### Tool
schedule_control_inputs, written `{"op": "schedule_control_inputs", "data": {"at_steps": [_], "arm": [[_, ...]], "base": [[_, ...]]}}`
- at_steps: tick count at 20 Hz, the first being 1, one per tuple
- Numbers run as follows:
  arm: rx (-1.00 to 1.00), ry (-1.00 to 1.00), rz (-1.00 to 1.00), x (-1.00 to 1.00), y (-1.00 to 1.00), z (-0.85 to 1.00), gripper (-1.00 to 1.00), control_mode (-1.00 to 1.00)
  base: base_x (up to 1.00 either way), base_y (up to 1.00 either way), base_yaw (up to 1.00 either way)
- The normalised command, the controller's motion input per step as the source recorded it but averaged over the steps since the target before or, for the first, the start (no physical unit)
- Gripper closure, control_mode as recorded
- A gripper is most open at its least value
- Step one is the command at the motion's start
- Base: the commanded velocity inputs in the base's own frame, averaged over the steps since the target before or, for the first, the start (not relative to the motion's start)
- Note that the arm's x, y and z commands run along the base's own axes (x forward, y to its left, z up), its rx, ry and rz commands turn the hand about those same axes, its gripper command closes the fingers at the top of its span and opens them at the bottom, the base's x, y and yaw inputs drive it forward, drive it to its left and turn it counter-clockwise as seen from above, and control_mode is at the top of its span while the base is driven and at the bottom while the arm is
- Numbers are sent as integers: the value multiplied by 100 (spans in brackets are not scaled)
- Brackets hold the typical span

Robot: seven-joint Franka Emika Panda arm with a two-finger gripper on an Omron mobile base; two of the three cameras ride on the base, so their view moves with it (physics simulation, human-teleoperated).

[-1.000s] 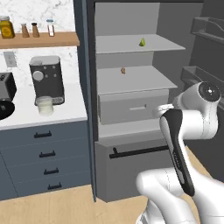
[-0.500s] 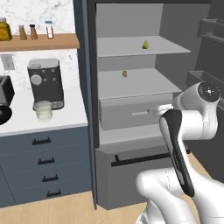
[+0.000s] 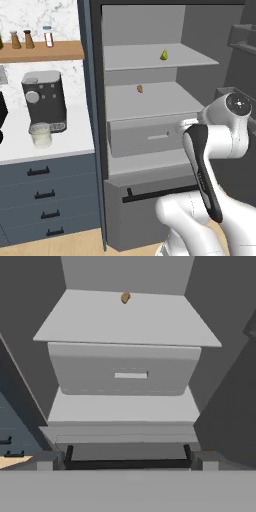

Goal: Grab a lemon wedge from the fridge and one ice cube from the ice bowl, and put them in the glass of lemonade.

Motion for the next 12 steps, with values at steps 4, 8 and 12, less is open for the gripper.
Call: {"op": "schedule_control_inputs", "data": {"at_steps": [4,8,12], "arm": [[0,-10,0,11,0,7,-100,-100],[0,-20,-1,15,10,42,-100,-100],[0,-20,-9,14,23,55,-100,-100]], "base": [[0,0,0],[0,0,0],[0,0,0]]}}
